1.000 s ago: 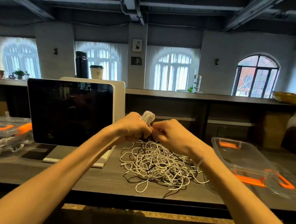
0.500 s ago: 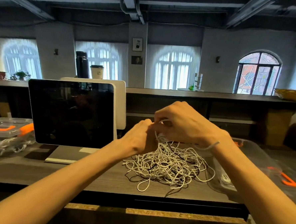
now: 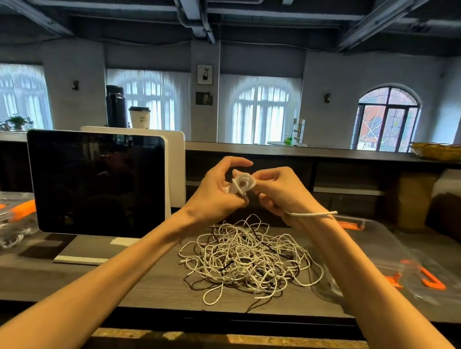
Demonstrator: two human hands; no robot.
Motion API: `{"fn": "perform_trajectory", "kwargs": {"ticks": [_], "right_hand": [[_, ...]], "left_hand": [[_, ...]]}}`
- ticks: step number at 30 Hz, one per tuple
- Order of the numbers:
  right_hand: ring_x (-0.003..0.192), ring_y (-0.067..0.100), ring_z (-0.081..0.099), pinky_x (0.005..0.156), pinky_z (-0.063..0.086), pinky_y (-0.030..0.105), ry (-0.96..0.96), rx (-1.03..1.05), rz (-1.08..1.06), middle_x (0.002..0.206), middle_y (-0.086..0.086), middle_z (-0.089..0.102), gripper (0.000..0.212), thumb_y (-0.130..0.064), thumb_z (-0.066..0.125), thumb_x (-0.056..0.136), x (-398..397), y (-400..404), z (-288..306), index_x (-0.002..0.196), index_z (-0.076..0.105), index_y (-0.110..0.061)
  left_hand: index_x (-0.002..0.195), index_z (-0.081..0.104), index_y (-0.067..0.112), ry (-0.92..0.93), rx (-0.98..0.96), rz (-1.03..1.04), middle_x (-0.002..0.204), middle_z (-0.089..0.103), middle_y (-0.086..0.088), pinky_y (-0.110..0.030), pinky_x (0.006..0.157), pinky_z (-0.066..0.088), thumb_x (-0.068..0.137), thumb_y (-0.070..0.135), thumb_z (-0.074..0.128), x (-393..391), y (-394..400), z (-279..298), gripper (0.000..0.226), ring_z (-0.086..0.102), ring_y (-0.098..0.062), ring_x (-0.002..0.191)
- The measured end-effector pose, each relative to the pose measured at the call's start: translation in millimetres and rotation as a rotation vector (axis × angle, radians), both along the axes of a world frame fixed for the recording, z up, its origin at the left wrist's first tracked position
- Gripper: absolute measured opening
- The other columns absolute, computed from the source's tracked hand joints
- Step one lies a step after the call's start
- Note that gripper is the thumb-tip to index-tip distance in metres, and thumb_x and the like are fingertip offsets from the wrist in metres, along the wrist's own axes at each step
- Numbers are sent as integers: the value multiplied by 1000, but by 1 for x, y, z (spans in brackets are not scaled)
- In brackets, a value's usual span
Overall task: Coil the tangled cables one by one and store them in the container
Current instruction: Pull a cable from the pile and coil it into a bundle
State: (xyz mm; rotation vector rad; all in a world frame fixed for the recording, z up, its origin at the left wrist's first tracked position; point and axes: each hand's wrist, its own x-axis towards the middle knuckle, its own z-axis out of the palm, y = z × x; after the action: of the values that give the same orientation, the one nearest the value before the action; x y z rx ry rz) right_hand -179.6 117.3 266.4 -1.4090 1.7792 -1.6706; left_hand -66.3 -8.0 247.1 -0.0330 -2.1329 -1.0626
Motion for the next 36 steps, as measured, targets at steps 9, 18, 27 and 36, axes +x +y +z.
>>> {"fn": "perform_trajectory", "kwargs": {"ticks": [9,18,27,36], "right_hand": [[57,3,56,55,38,15,743,48,-139,73,-11,66,23,-26,58,104,19,10,-23,99,78,-17],[70,17,65,55,42,29,1355,-6,-217,93,-9,73,22,-35,54,103,34,17,-8,98,74,-27],[76,8,65,64,58,31,1063,-196,-141,89,-7,71,31,-47,70,86,22,20,24,91,79,-17],[55,8,46,52,32,21,235,0,126,65,4,59,26,-38,71,90,4,13,-7,91,79,-13]], "left_hand": [[98,56,11,-276,525,-167,48,32,2,-22,40,21,93,55,59,16,-13,13,44,25,-9,37],[59,54,15,-239,41,308,52,53,2,-39,64,46,71,83,48,-1,-13,-1,70,49,-12,53],[82,62,2,-254,-54,18,65,60,-13,-37,54,50,96,58,41,13,-4,-14,62,55,-26,57],[55,45,15,-395,371,-431,48,32,0,-33,46,15,85,84,34,25,16,-14,76,24,-13,42]]}}
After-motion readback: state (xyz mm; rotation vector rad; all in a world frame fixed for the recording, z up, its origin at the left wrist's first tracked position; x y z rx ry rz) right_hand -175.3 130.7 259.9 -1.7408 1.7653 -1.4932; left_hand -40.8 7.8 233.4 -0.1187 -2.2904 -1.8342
